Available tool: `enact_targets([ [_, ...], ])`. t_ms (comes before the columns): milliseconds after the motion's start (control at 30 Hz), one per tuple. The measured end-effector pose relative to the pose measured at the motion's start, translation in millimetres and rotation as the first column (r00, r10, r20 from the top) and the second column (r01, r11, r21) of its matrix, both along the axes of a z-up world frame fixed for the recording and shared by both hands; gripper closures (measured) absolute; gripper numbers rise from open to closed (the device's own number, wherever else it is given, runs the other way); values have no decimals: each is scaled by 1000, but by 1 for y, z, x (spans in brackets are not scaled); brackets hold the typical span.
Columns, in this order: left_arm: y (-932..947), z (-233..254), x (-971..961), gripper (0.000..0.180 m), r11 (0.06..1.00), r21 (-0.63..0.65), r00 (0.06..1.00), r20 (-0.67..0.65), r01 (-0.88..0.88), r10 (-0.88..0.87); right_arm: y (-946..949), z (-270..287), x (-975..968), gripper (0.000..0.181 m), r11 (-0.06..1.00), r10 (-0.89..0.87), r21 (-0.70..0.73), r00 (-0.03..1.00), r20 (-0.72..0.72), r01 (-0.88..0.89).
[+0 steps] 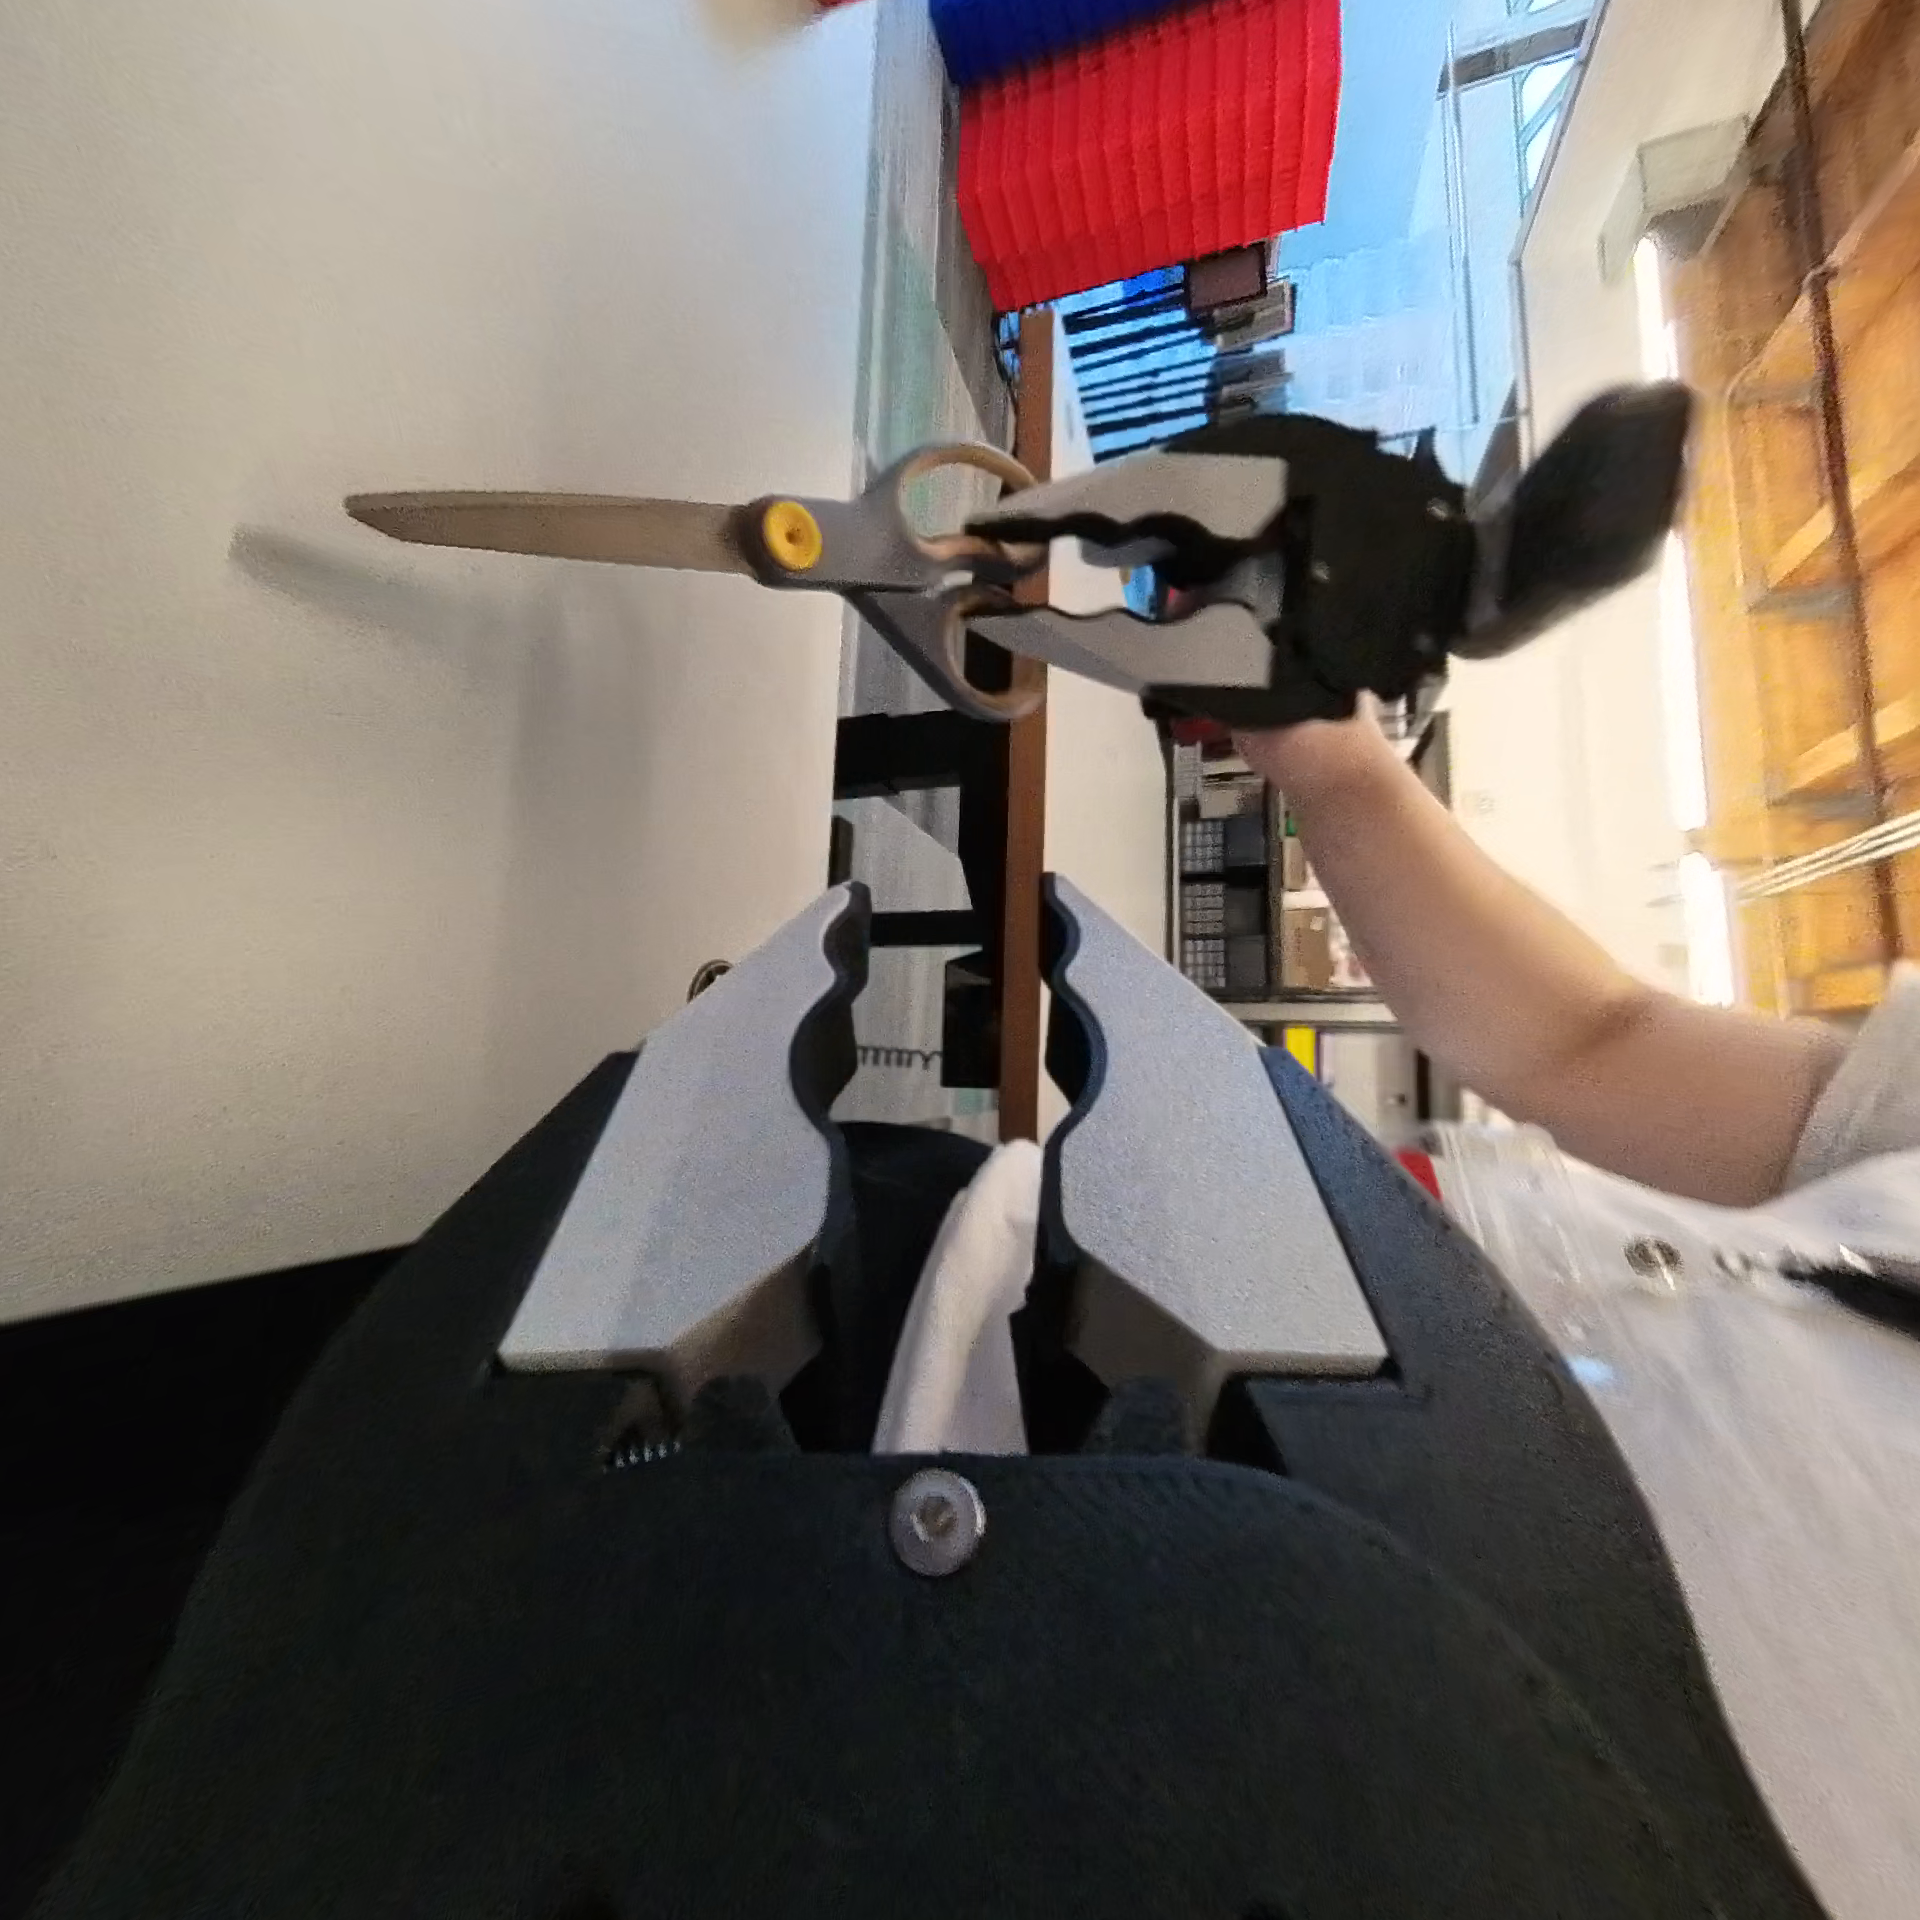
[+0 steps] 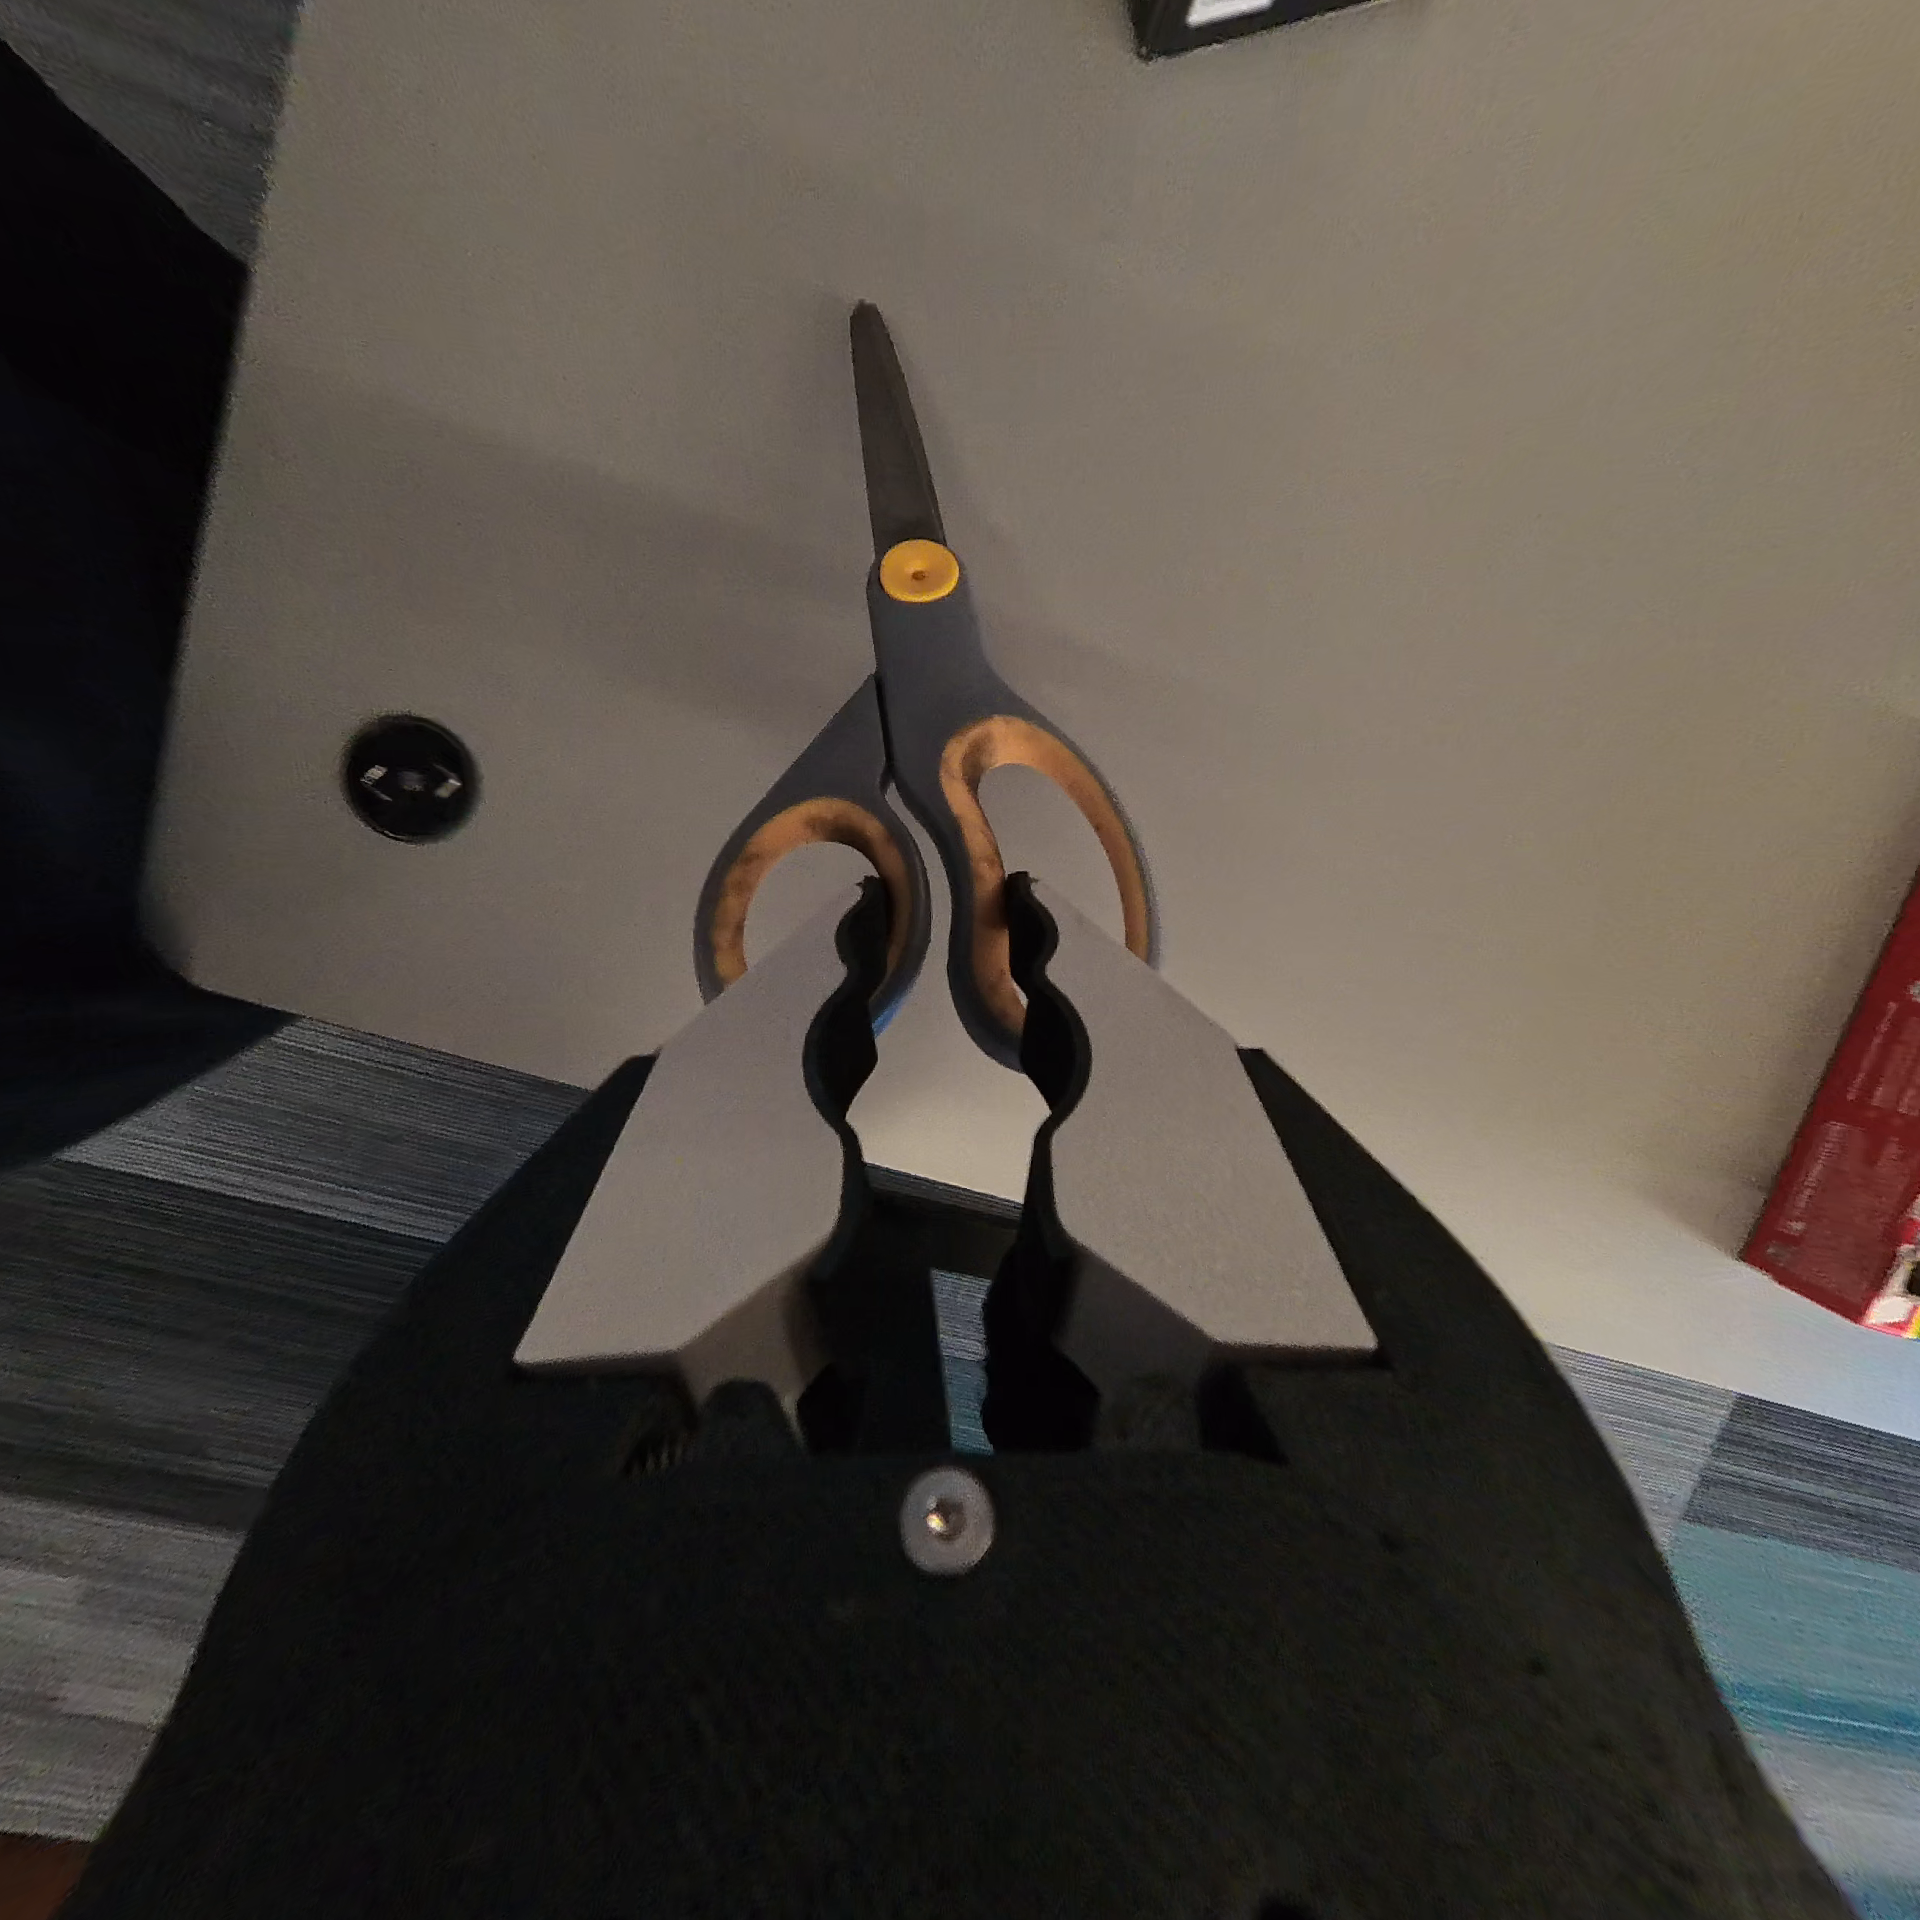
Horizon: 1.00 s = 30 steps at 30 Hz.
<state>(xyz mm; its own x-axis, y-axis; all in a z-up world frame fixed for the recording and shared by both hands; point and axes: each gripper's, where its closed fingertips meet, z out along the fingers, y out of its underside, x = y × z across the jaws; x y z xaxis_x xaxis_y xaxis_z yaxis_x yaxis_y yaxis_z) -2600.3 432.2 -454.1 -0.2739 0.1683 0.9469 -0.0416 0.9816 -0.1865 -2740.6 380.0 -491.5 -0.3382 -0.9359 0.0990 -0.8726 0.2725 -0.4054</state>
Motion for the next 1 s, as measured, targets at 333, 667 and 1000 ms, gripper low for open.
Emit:
enact_targets([
  [333,-7,-39,-32,119,921,317,927,-221,-227,304,34,22,58,159,1000,12,6,1000,28,-12],
  [667,-7,-16,-3,167,892,337,814,-395,-302,425,61,23,114,159,983,53,167,987,152,-78],
  [1000,6,-30,37,166,837,386,900,-39,-388,435,92,-26,169,147,898,229,378,973,41,-227],
])
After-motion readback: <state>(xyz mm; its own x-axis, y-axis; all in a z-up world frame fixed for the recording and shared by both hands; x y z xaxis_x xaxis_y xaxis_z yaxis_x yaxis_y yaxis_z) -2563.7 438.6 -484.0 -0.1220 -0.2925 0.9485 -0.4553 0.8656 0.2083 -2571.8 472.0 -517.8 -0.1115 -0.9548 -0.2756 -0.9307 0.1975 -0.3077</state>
